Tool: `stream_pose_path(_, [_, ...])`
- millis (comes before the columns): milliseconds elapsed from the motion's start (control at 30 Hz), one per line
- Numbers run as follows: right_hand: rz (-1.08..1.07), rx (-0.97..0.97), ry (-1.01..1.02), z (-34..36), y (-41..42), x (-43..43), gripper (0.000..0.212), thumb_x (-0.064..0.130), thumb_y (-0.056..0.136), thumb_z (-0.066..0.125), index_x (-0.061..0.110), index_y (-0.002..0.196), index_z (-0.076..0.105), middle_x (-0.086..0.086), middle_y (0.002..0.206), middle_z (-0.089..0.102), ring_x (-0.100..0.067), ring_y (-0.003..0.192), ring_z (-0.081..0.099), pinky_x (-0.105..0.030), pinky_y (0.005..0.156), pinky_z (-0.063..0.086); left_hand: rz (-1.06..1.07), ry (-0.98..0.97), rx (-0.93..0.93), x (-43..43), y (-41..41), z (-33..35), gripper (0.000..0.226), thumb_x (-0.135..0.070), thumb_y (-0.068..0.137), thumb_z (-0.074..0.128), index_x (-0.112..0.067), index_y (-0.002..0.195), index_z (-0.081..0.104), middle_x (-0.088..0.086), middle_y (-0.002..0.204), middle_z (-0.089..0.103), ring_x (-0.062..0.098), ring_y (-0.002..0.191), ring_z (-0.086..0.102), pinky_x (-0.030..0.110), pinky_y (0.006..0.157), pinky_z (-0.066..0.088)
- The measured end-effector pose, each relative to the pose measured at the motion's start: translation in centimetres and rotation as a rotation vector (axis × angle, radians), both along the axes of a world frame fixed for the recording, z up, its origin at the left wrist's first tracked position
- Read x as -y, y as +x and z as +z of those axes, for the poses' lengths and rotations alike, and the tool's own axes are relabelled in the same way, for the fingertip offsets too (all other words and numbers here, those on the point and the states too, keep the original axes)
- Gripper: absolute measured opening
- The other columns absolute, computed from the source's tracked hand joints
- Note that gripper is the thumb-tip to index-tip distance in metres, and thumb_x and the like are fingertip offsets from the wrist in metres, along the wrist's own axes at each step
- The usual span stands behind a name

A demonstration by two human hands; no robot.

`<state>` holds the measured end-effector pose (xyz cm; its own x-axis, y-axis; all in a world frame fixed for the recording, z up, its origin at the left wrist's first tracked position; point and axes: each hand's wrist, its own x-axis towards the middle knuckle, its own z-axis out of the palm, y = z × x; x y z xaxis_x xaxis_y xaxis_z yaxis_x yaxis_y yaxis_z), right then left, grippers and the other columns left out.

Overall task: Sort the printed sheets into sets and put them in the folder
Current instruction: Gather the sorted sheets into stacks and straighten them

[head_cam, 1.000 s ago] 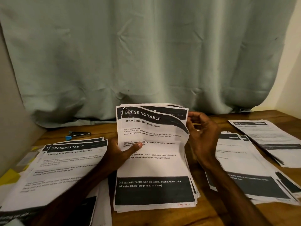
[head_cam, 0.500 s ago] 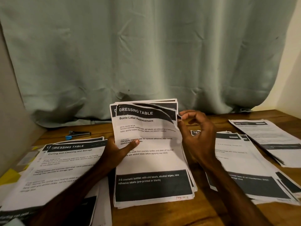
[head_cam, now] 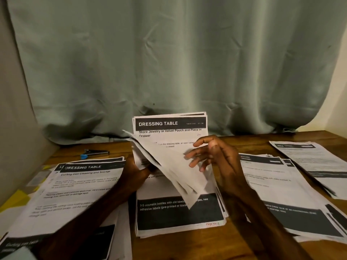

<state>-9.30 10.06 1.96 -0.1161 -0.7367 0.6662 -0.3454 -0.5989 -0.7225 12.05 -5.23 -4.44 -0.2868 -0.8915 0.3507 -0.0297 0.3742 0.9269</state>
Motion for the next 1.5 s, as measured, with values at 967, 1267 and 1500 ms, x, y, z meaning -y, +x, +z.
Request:
stream_pose_path(967, [-0.828, -0.194, 0.102, -3.1, -0.3, 3.0, 0.102, 0.073, 0.064, 0.08, 0.025, 0.146, 0.042, 0.0, 0.145, 0.047, -0.017, 0.129, 0.046, -0.038, 0.105, 0.044, 0.046, -0.126, 0.086, -2.8, 0.0, 1.4, 0.079, -0.094, 0.045, 0.069, -0.046, 0.106, 0.054, -0.03, 0.102, 0.065, -0.008, 0.096, 0.064, 0.018, 0.086, 0.049])
stream_pose_path(1267, [-0.794, 0.083, -0.138, -1.7, 0.0, 2.3, 0.036, 0.03, 0.087, 0.081, 0.029, 0.117, 0.06, 0.015, 0.104, 0.067, -0.002, 0.094, 0.066, -0.03, 0.08, 0.061, -0.072, 0.021, 0.022, -3.3, -0.5, 1.9, 0.029, -0.011, 0.083, 0.081, -0.028, 0.097, 0.062, -0.021, 0.079, 0.076, 0.009, 0.079, 0.076, 0.02, 0.062, 0.059])
stream_pose_path(1500, [-0.747, 0.107, -0.174, -1.4, 0.5, 1.9, 0.026, 0.021, 0.092, 0.076, 0.024, 0.114, 0.062, 0.019, 0.092, 0.068, 0.006, 0.087, 0.067, -0.011, 0.067, 0.056, -0.09, 0.078, 0.005, -3.2, -0.4, 1.9, 0.028, -0.015, 0.084, 0.081, -0.024, 0.105, 0.064, -0.009, 0.087, 0.079, 0.015, 0.082, 0.077, 0.024, 0.063, 0.061])
